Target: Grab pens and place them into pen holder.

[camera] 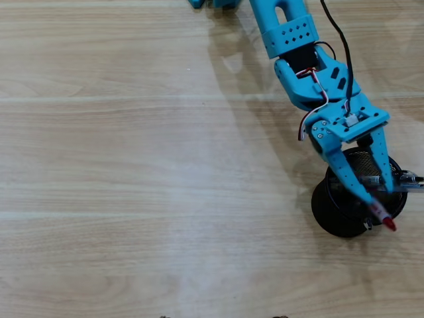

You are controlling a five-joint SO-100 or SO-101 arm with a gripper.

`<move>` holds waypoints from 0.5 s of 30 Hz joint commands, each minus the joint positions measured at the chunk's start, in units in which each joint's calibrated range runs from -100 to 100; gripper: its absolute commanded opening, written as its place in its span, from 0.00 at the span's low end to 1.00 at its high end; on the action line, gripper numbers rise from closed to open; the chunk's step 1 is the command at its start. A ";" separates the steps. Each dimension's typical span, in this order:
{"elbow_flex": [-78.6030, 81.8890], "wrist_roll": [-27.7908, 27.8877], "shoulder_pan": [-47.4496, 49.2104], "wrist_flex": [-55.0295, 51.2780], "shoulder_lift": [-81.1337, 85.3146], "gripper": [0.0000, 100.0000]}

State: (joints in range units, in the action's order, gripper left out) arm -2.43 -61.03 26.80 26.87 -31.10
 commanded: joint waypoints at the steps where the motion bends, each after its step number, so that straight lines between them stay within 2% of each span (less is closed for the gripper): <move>1: -3.04 4.00 -0.51 0.59 2.36 0.12; 5: 0.22 6.62 -0.43 0.07 7.77 0.12; 8: 8.27 14.82 0.61 -7.84 19.95 0.08; 11: 21.95 24.60 4.81 -29.67 40.40 0.02; 15: 51.28 33.48 7.07 -63.01 68.13 0.04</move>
State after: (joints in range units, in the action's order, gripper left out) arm 25.63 -35.16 32.97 -5.68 8.51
